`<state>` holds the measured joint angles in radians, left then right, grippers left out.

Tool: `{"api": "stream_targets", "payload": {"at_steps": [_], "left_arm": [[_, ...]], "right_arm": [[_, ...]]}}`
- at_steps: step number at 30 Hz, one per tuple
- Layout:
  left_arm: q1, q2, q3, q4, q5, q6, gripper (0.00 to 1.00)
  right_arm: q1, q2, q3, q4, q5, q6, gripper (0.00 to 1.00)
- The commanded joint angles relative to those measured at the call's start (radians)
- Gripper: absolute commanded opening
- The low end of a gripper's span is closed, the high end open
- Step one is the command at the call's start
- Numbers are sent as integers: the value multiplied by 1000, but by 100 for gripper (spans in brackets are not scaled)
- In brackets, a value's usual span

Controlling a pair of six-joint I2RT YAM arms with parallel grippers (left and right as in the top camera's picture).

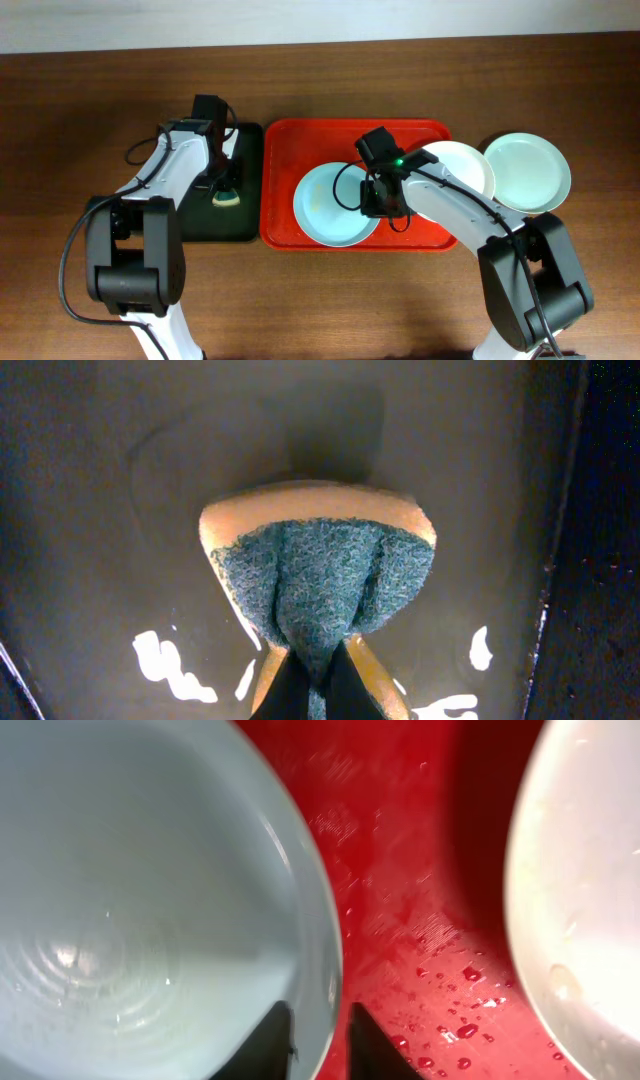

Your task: Clean dirty plates on tray and stack at the side

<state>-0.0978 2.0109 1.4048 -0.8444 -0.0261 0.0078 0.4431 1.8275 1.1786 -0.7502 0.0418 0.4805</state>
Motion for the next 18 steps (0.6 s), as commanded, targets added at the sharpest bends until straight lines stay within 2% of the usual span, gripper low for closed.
{"api": "stream_targets", "payload": {"at_steps": [1,4,6,7,10,12,14,18], "left_arm": [[2,-38,-10,6,4,8,0],[2,-38,-10,6,4,8,0],[2,-37,-10,6,4,8,0],[2,-37,-10,6,4,8,0],[2,-37,-10,7,4,8,0],[2,-37,-10,9,4,8,0],[2,-37,-10,16,4,8,0],[2,-37,-15,24,4,8,0]], "right_arm": [[1,-18,3,39,57,34,31],[4,-1,-6,59,56,40,32],[2,3,-6,58,57,49,6],[3,3,-6,58,57,49,4],[3,3,-6,58,57,53,4],[1,3,-6,58,58,60,8],[1,3,-6,60,58,60,23],[1,3,-6,60,61,60,38]]}}
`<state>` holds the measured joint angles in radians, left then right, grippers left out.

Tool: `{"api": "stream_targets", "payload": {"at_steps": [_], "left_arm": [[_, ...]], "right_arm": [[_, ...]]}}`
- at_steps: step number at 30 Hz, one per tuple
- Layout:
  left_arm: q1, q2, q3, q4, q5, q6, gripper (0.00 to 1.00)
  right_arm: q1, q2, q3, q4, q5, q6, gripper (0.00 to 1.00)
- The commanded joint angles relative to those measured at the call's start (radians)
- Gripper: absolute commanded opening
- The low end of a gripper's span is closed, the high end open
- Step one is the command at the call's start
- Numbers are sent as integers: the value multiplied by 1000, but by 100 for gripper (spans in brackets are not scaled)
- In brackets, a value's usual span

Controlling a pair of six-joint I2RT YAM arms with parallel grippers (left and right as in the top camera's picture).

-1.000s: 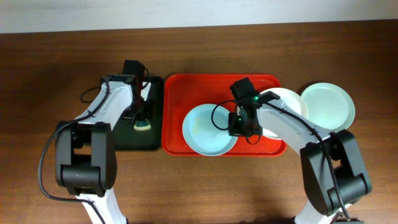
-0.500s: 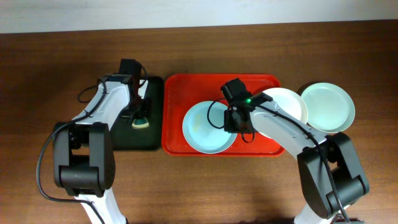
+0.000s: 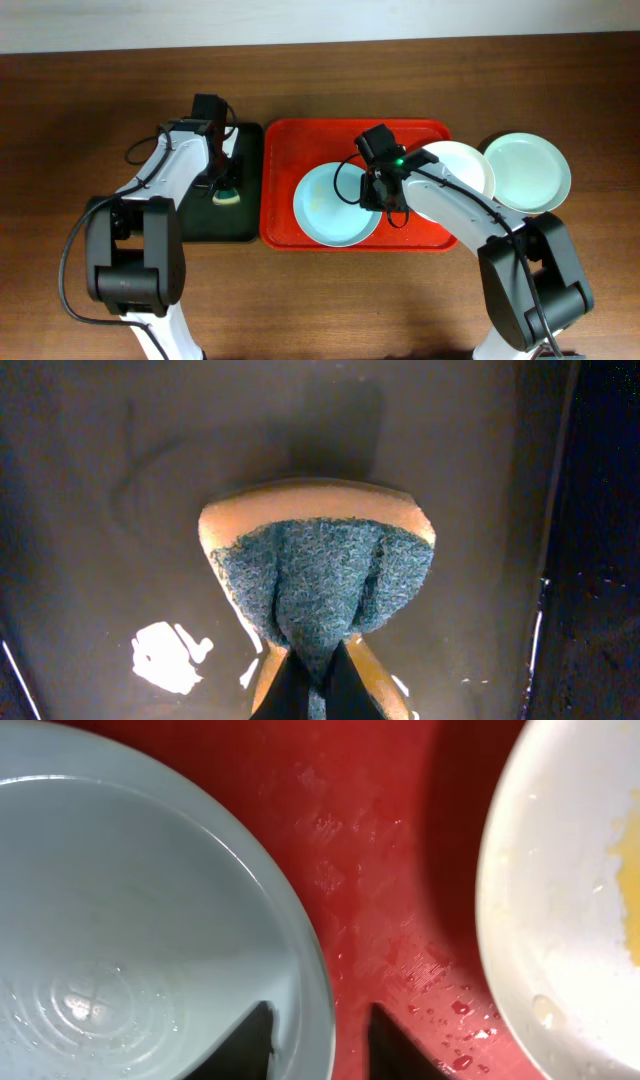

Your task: Clean dirty plates on tray and stack at the side

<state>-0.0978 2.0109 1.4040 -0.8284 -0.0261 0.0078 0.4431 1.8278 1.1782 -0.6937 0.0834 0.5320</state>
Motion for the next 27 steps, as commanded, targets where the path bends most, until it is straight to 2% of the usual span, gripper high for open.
{"api": "stream_targets", "payload": {"at_steps": [1,6,11,22,24,27], "left_arm": [[2,-37,-16,13,4,8,0],[2,-37,-56,87,4,8,0],[2,-37,-76,109,4,8,0],[2,-37,-76,106,4,8,0],[2,-37,-76,106,4,8,0],[2,-37,-76,106,4,8,0]], "right_arm": [[0,2,-6,3,20,8,38],[0,4,-6,0,19,8,42],[0,4,-6,-10,-5,9,29],[-2,14,-10,-25,16,8,29],[-11,15,-10,-22,-2,9,22],[-26,15,-10,-11,-31,9,17]]}}
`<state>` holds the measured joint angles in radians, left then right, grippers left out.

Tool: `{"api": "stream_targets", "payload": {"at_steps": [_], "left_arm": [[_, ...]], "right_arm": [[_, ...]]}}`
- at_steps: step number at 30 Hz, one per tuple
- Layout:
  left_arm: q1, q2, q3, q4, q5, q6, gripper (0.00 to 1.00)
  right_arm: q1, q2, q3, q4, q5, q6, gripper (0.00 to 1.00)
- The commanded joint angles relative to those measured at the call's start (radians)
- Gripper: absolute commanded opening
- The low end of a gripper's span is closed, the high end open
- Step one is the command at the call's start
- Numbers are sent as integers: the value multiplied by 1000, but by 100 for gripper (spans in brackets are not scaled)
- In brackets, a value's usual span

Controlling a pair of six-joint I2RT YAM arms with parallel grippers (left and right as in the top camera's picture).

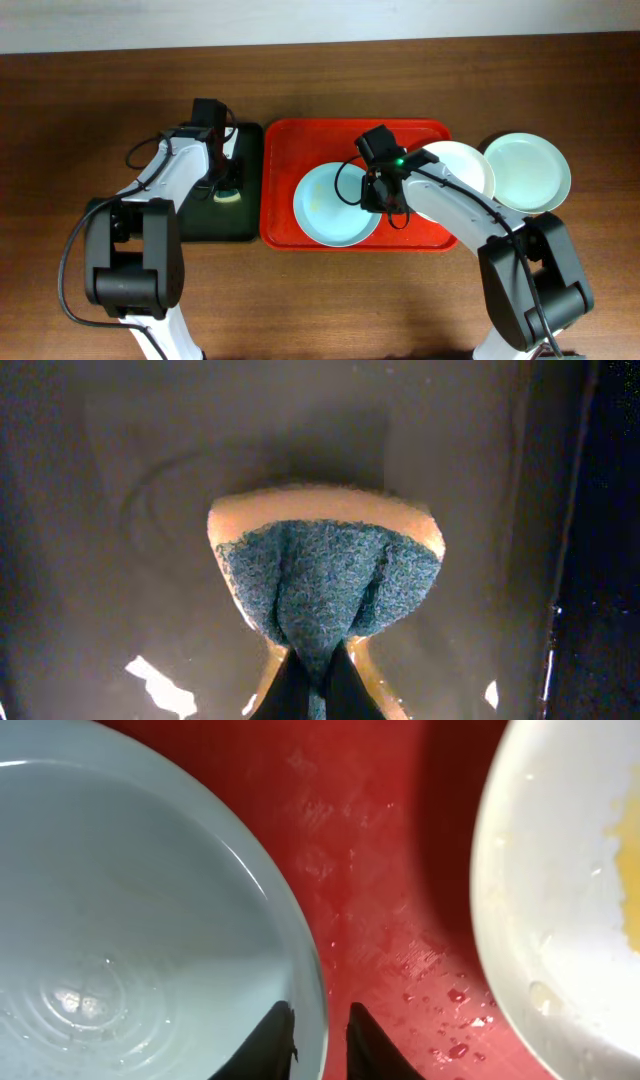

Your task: Clean dirty plates on tray and stack at the side

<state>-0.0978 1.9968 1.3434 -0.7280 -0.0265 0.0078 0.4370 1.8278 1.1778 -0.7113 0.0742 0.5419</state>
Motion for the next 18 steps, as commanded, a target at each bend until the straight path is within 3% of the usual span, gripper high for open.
{"api": "stream_targets", "payload": {"at_steps": [1,13,15,18], "left_arm": [[2,-23,-16,5,5,8,0],[2,-23,-15,6,5,8,0],[3,-28,-9,5,5,7,0],[3,-67,-1,23,5,7,0]], "right_arm": [[-21,15,-10,8,-21,-1,15],[-19,47,-18,21,-18,-1,12],[-19,47,-18,21,-18,-1,4],[-19,47,-18,25,-21,-1,4]]}}
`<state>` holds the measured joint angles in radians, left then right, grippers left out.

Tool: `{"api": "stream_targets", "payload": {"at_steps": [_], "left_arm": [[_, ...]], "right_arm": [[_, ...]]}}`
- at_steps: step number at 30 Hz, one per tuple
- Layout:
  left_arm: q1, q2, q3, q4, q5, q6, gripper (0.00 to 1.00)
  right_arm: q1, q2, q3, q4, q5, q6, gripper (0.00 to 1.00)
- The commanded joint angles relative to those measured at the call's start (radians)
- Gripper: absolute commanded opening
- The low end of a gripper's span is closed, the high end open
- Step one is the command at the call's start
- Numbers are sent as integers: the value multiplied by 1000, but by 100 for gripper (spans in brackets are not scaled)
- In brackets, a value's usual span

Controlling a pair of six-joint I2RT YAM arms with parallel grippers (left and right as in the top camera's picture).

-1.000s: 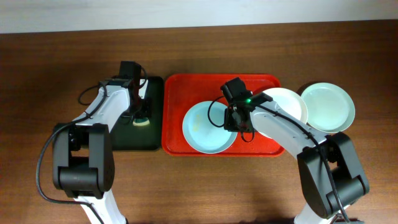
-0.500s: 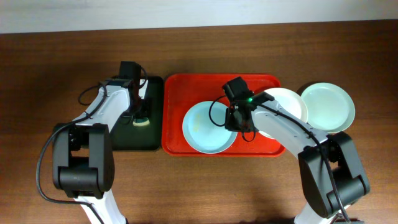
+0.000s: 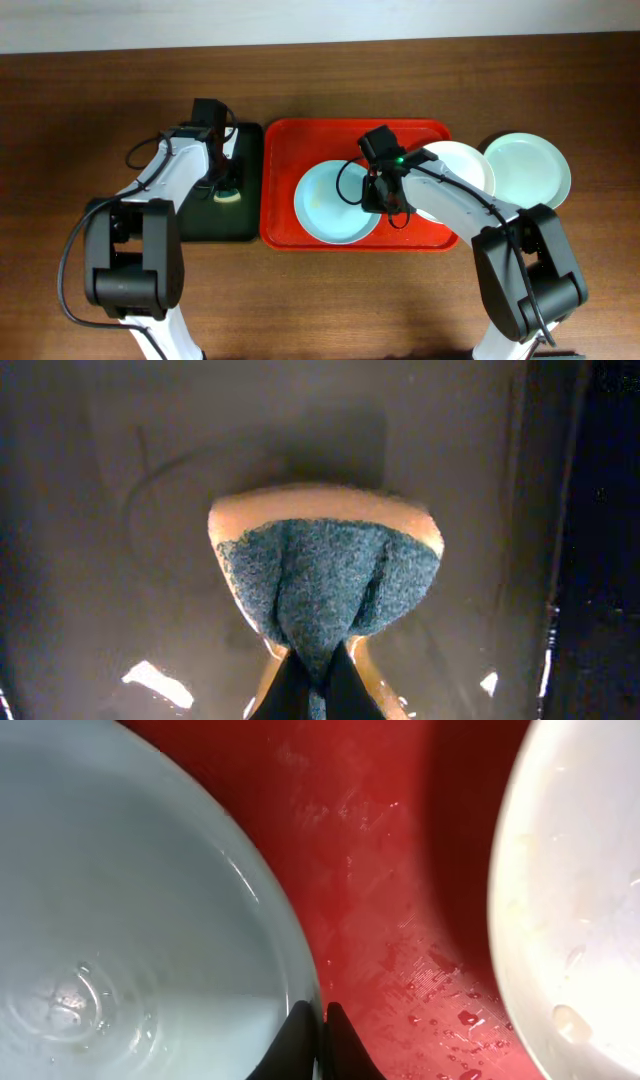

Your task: Clean dirty plates on tray and stack at the side

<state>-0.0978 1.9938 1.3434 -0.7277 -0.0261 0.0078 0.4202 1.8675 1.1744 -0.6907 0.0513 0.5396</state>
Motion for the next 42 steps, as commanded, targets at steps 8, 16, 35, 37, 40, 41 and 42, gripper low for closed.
{"api": "stream_targets", "payload": {"at_steps": [8,16,35,37,40,41,42], "left_arm": [[3,-95,-9,59,0,-23,0],[3,-94,-54,66,2,-75,0],[3,-33,-53,96,-1,-67,0],[3,-45,-43,87,-19,-67,0],[3,-93,-32,88,-50,-67,0],[5,-124,-29,93,-54,-67,0],[8,-158,-27,101,-53,-68,0]], "right_arm": [[-3,7,-14,6,2,1,4],[-3,7,-14,6,0,1,4],[-3,7,-14,6,-6,1,4],[-3,7,-14,6,-6,1,4],[-3,7,-14,6,-6,0,4],[-3,7,-14,6,-6,1,4],[-3,7,-14,6,-6,1,4]]}}
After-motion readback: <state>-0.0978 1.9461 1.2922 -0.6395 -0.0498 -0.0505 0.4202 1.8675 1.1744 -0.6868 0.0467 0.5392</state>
